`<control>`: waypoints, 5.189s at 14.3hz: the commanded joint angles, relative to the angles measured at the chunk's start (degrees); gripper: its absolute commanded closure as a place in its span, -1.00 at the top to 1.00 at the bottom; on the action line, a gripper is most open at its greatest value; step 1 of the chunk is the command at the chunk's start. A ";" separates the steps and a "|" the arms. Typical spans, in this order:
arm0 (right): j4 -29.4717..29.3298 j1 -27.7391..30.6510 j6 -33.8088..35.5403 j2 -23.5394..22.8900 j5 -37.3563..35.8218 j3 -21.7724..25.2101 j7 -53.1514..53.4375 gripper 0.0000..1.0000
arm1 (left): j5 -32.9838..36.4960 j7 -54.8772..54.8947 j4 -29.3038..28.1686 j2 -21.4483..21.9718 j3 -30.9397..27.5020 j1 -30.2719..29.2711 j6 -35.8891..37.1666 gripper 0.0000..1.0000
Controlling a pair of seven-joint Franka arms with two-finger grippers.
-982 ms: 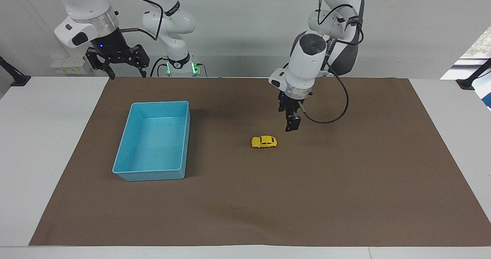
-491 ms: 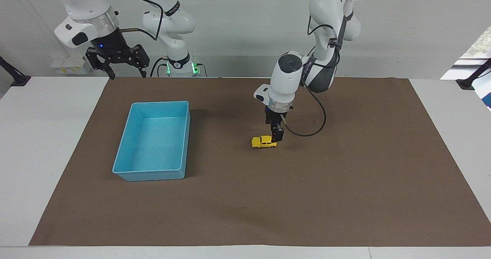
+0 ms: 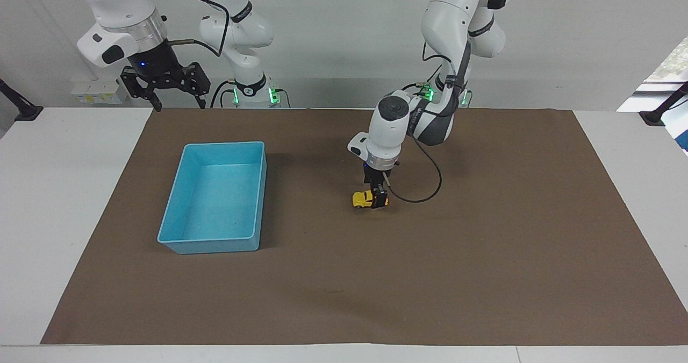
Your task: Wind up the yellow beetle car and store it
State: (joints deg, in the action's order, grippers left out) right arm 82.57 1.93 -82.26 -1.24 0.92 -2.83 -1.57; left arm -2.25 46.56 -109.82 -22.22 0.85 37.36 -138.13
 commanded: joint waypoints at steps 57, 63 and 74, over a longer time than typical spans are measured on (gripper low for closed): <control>-0.30 1.85 0.09 0.10 0.57 -0.60 1.22 1.00 | 1.37 20.96 -7.96 14.39 -1.29 -15.92 11.03 1.00; 0.40 2.12 -1.57 0.36 0.31 -0.43 0.78 1.00 | 1.37 5.23 -3.74 15.98 -1.91 -18.11 14.36 1.00; 0.58 2.03 -2.20 0.36 1.54 -0.51 -2.29 1.00 | 1.46 -41.43 11.46 18.87 -4.10 -26.11 31.23 1.00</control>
State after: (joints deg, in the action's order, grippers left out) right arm 82.58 3.21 -83.73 -1.24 0.94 -2.78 -1.85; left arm -1.87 11.80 -99.83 -5.00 -3.48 11.94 -110.59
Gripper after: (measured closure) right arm 0.000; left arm 0.000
